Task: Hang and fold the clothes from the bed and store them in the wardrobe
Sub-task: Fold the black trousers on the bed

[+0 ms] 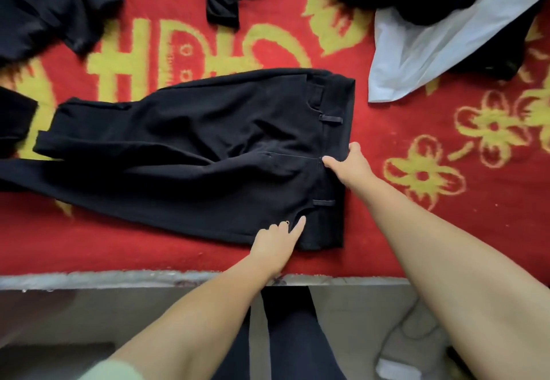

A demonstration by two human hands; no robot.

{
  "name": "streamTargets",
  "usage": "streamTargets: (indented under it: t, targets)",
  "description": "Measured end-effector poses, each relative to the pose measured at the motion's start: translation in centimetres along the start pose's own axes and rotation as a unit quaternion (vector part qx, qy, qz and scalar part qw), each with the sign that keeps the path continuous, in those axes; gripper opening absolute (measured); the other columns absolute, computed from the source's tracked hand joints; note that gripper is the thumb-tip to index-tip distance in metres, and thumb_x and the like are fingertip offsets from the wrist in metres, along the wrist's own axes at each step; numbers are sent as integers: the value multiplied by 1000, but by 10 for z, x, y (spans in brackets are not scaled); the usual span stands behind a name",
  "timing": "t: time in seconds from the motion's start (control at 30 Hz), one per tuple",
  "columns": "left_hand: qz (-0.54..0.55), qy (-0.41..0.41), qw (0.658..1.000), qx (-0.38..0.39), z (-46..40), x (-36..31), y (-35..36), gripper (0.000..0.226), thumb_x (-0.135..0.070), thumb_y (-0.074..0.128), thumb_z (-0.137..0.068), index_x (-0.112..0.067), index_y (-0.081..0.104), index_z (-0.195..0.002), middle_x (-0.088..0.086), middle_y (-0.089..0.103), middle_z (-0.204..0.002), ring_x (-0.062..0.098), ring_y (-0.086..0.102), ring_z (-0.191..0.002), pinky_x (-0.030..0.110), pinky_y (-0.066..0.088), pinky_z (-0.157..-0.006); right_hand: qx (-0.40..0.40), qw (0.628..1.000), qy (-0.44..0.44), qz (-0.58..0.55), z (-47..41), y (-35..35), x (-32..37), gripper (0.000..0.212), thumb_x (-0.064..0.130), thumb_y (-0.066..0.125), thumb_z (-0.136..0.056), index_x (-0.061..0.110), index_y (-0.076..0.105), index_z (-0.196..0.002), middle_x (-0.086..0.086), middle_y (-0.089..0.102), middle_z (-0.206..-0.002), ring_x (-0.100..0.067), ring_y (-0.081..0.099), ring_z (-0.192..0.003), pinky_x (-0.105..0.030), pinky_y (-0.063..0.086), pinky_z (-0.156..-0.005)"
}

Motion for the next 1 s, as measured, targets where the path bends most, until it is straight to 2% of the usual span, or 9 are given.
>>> streamTargets:
  t: [0.1,0.2,0.37,0.43,0.53,0.63,0.77,0.87,1.0]
  targets:
    - [71,33,997,24,2,-1,-24,74,-6,41,-94,-23,2,-155,12,49,-128,32,56,-104,41,44,-77,34,998,-47,13,4,-19,8,53,30,63,-91,12,38,-133,-6,58,-114,-26,54,-100,-29,37,-78]
    - [177,105,979,0,6,-27,-51,69,-17,42,-94,-23,11,-155,14,55,-121,38,58,-99,42,44,-78,13,996,-71,44,2,-53,10,44,31,62,-91,14,41,-127,-5,57,-103,-24,52,-90,-31,35,-71]
    - [278,161,946,46,-1,-91,-70,70,-17,43,-95,-24,8,-155,16,50,-120,37,53,-104,44,45,-83,-53,990,-18,128,-1,-109,-26,45,27,61,-94,9,40,-129,-20,59,-120,-39,54,-111,-36,35,-76]
    - [298,149,941,62,-6,-90,-75,69,-20,44,-97,-24,8,-155,15,46,-123,35,50,-111,44,43,-89,-101,987,23,123,0,-121,-45,38,18,58,-93,8,42,-126,-23,58,-120,-39,54,-108,-36,35,-74]
    - [343,98,934,12,-9,-51,-89,61,-19,44,-97,-23,21,-153,12,49,-129,32,51,-116,41,42,-96,-134,982,48,126,7,-117,-52,42,8,51,-91,6,41,-132,-26,51,-127,-41,52,-111,-43,43,-85]
    - [368,-6,926,-89,0,33,-100,49,-12,41,-97,-20,38,-146,8,55,-134,27,52,-121,33,37,-101,-124,981,-34,146,18,-83,-22,46,5,51,-91,4,42,-136,-25,49,-129,-41,46,-119,-45,38,-99]
    - [359,-146,904,-181,33,165,-98,39,-9,40,-98,-19,51,-134,5,60,-126,26,55,-116,36,41,-99,-63,975,-163,140,37,-16,57,43,5,49,-92,8,47,-134,-16,52,-128,-31,46,-120,-41,38,-99]
    - [332,-226,884,-238,61,244,-88,46,1,42,-90,-14,51,-133,8,55,-118,28,50,-117,42,43,-95,-8,959,-231,166,53,45,107,40,6,48,-93,10,49,-133,-13,50,-129,-28,46,-122,-41,40,-100]
    - [291,-320,849,-303,87,313,-62,65,4,50,-83,-10,37,-145,15,40,-135,35,39,-123,46,37,-100,46,933,-299,192,77,123,150,38,18,51,-96,13,49,-134,-8,49,-131,-24,44,-126,-40,40,-102]
Point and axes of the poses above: each hand's wrist, its own z-axis away from the middle knuckle, its own y-axis out of the palm, x = y × z, the point moved 1 cm from there along -z, towards the middle knuckle
